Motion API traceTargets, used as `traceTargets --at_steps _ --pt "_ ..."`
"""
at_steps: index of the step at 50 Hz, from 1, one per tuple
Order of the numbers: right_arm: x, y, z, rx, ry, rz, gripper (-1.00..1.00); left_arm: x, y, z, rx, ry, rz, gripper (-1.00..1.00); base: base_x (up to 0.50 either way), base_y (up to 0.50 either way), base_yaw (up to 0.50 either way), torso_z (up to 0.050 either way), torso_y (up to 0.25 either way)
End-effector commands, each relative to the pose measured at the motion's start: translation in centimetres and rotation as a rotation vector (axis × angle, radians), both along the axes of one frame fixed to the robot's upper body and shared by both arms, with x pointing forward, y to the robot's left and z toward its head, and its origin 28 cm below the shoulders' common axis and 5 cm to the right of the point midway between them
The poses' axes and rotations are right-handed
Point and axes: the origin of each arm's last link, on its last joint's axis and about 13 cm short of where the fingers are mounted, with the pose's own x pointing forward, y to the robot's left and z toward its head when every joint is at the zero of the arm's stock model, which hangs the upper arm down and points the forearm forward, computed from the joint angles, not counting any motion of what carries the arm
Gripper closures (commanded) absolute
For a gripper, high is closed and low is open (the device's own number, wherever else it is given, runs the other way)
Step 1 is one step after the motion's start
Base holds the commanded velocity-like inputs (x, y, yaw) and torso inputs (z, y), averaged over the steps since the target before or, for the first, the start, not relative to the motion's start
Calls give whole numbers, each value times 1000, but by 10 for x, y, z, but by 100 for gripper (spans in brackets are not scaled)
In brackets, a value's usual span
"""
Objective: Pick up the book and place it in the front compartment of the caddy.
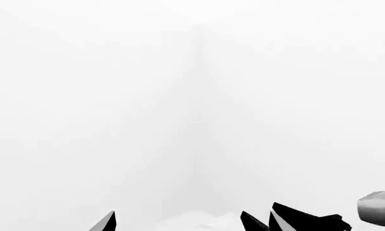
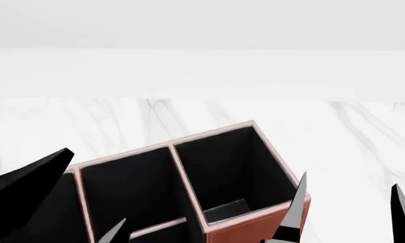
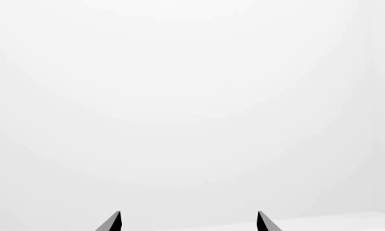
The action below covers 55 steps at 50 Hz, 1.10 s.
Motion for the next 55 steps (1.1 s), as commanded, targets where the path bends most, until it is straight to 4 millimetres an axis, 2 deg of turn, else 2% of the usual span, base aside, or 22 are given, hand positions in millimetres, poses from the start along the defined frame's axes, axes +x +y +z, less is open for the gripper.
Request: traceTargets --at_steps 1,3,5,10,16,20,22,24,32,35,55 --pt "0 0 0 -2 4 0 -100 8 -6 8 126 80 -233 -100 0 0 0 0 0" --pt "0 -1 1 -3 2 -2 -100 10 -7 12 213 63 -221 -100 0 0 0 0 0" --pt "0 -1 1 -3 2 -3 -100 8 -8 8 186 93 -266 -100 0 0 0 0 0" --pt "0 0 1 -4 2 0 -100 6 -10 16 218 113 -322 -100 0 0 0 0 0" --pt "-1 -1 2 -3 -1 -4 -100 9 -11 17 244 144 -358 -100 0 0 0 0 0" --pt "-1 0 3 -3 -2 0 -100 7 -13 4 321 156 -387 -100 0 0 0 0 0" --pt "-1 0 3 -3 -2 1 -100 6 -15 10 335 161 -396 -100 0 0 0 0 0" --pt "-1 0 3 -4 -3 1 -100 6 -16 3 358 169 -414 -100 0 0 0 0 0" --pt "0 0 1 -5 -1 3 -100 6 -18 7 402 190 -443 -100 0 0 0 0 0" --pt "-1 0 2 -5 -1 3 -100 8 -19 1 477 219 -440 -100 0 0 0 0 0" --pt "-2 1 4 -8 -3 3 -100 14 -19 -22 679 401 -429 -100 0 0 0 0 0"
